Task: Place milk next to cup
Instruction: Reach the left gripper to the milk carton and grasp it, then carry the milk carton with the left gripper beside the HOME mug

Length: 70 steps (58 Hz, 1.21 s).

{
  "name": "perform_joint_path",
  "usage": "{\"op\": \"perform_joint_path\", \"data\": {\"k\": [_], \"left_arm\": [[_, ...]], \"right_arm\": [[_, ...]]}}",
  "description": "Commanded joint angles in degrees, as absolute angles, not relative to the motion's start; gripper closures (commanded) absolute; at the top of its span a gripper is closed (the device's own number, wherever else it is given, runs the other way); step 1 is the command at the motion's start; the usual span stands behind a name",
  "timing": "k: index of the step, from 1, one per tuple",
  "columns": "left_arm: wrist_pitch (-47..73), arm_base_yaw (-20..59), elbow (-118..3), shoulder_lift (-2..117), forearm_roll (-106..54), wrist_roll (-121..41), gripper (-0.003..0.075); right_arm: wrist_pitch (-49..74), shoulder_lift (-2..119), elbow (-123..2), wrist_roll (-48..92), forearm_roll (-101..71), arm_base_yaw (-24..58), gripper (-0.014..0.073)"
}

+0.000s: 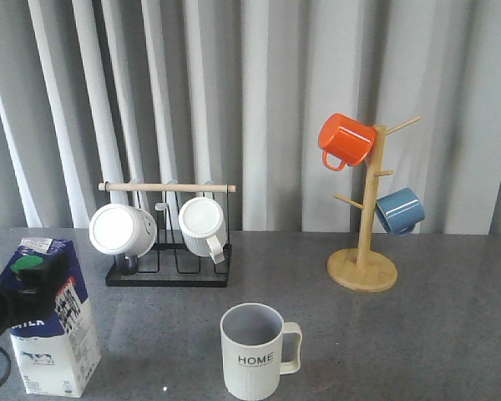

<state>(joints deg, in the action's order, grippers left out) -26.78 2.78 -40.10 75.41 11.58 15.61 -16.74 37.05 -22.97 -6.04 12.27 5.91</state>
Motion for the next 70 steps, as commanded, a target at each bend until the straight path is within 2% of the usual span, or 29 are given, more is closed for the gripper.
{"op": "perform_joint_path", "data": {"k": [1,14,22,26,38,48,60,70], "left_arm": [[-31.5,3.2,-42.1,76.3,10.1,15.9,-0.0003],[-33.6,3.2,-42.1,82.1,9.7,15.8,0.0001],[-34.7,3.2,-42.1,85.3,9.7,15.9,0.0032],[-35.0,3.2,-42.1,85.9,9.6,15.9,0.0092],[-36.8,3.2,-42.1,85.9,9.7,16.3,0.0397],[-36.6,3.2,-42.0,85.9,9.3,16.3,0.0580],[-36.6,3.2,-42.0,85.9,9.3,16.3,0.0699],[-37.2,3.2,-42.0,85.9,9.3,17.1,0.0724]], "right_arm": [[-20.9,36.9,-24.5,-6.0,12.0,5.5,0.0603],[-20.9,36.9,-24.5,-6.0,12.0,5.5,0.0603],[-20.9,36.9,-24.5,-6.0,12.0,5.5,0.0603],[-20.9,36.9,-24.5,-6.0,12.0,5.5,0.0603],[-20.9,36.9,-24.5,-6.0,12.0,5.5,0.0603],[-20.9,36.9,-24.5,-6.0,12.0,5.5,0.0603],[-20.9,36.9,-24.5,-6.0,12.0,5.5,0.0603],[-20.9,36.9,-24.5,-6.0,12.0,5.5,0.0603]]}}
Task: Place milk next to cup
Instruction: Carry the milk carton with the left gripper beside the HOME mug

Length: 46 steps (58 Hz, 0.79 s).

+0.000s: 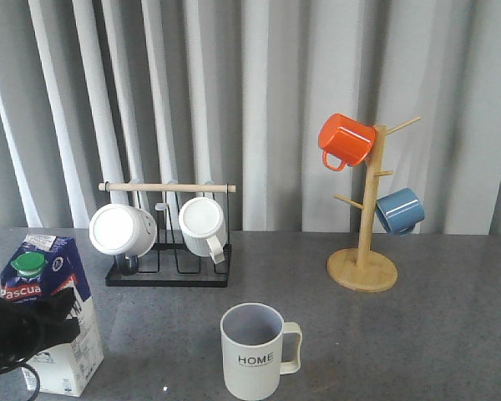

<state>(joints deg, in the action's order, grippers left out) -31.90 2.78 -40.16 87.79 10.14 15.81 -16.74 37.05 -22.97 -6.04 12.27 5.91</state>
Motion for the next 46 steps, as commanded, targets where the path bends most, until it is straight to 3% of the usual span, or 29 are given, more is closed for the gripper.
{"op": "perform_joint_path", "data": {"k": [1,9,26,35,46], "left_arm": [[-37.7,3.2,-42.0,85.9,9.1,17.7,0.0724],[-35.5,5.6,-42.7,83.0,1.7,18.4,0.0723],[-44.7,25.2,-47.6,81.5,-55.6,-27.6,0.0723],[-46.9,33.7,-53.6,85.0,-62.2,-39.1,0.0723],[-47.9,38.6,-57.2,89.1,-62.5,-37.2,0.0723]], "right_arm": [[-20.9,36.9,-24.5,-6.0,12.0,5.5,0.0603],[-20.9,36.9,-24.5,-6.0,12.0,5.5,0.0603],[-20.9,36.9,-24.5,-6.0,12.1,5.5,0.0603],[-20.9,36.9,-24.5,-6.0,12.1,5.5,0.0603],[-20.9,36.9,-24.5,-6.0,12.2,5.5,0.0603]]}}
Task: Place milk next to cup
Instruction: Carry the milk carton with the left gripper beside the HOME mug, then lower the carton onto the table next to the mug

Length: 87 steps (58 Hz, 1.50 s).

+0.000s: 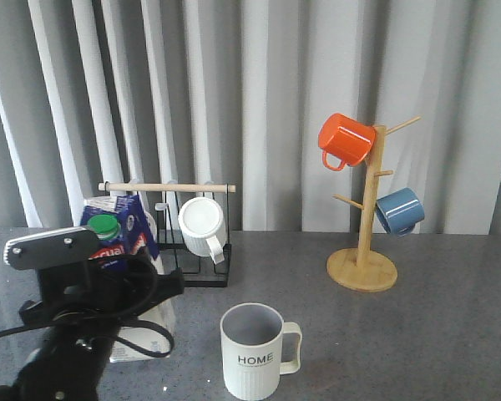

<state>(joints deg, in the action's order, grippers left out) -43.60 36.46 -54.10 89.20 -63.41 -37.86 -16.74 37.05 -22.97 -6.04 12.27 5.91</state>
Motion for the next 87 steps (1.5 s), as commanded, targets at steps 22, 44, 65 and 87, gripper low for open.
{"op": "perform_joint_path", "data": {"k": [22,44,65,87], "left_arm": [[-52.9,42.4,-57.9,96.2,-62.6,-32.9,0.0723],[-53.4,45.3,-57.8,98.4,-58.8,-32.6,0.0723],[-56.0,45.9,-55.7,98.8,-57.3,-31.2,0.0723],[-55.8,45.9,-55.7,98.8,-57.3,-31.2,0.0723]], "right_arm": [[-20.9,36.9,-24.5,-6.0,12.2,5.5,0.0603],[-20.9,36.9,-24.5,-6.0,12.2,5.5,0.0603],[-20.9,36.9,-24.5,-6.0,12.2,5.5,0.0603],[-20.9,36.9,-24.5,-6.0,12.2,5.5,0.0603]]}}
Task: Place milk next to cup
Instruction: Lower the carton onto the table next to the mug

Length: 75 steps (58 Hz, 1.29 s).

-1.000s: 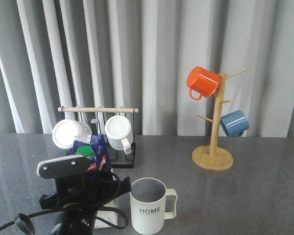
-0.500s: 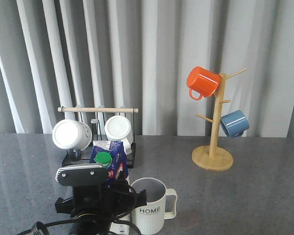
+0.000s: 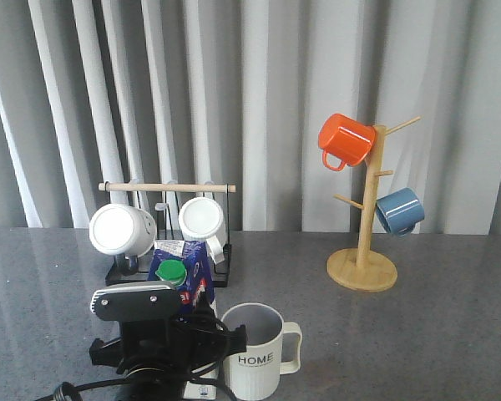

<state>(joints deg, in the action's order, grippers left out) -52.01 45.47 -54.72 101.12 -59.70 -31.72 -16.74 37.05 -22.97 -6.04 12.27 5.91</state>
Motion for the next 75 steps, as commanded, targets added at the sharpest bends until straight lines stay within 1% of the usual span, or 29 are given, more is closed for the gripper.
{"op": "perform_joint_path", "data": {"k": [1,38,43,48,54,58,67,70,75], "left_arm": [[-55.8,45.9,-55.7,98.8,-57.3,-31.2,0.0723],[-55.6,45.9,-55.8,98.8,-57.3,-31.2,0.0720],[-55.1,45.9,-55.8,98.8,-57.5,-31.3,0.0708],[-54.3,45.9,-55.8,98.8,-57.7,-31.2,0.0672],[-53.6,45.9,-55.8,98.8,-57.7,-31.2,0.0584],[-53.6,45.9,-55.8,98.7,-57.7,-31.2,0.0500],[-53.6,45.9,-55.8,98.5,-57.7,-32.2,0.0248],[-53.6,45.9,-55.8,98.5,-57.7,-33.0,0.0143],[-53.8,45.9,-55.8,98.5,-57.7,-34.3,0.0010]], "right_arm": [[-20.9,36.9,-24.5,-6.0,12.2,5.5,0.0603],[-20.9,36.9,-24.5,-6.0,12.2,5.5,0.0603],[-20.9,36.9,-24.5,-6.0,12.2,5.5,0.0603],[-20.9,36.9,-24.5,-6.0,12.2,5.5,0.0603],[-20.9,36.9,-24.5,-6.0,12.2,5.5,0.0603],[-20.9,36.9,-24.5,-6.0,12.2,5.5,0.0603],[-20.9,36.9,-24.5,-6.0,12.2,5.5,0.0603],[-20.9,36.9,-24.5,-6.0,12.2,5.5,0.0603],[-20.9,36.9,-24.5,-6.0,12.2,5.5,0.0603]]}}
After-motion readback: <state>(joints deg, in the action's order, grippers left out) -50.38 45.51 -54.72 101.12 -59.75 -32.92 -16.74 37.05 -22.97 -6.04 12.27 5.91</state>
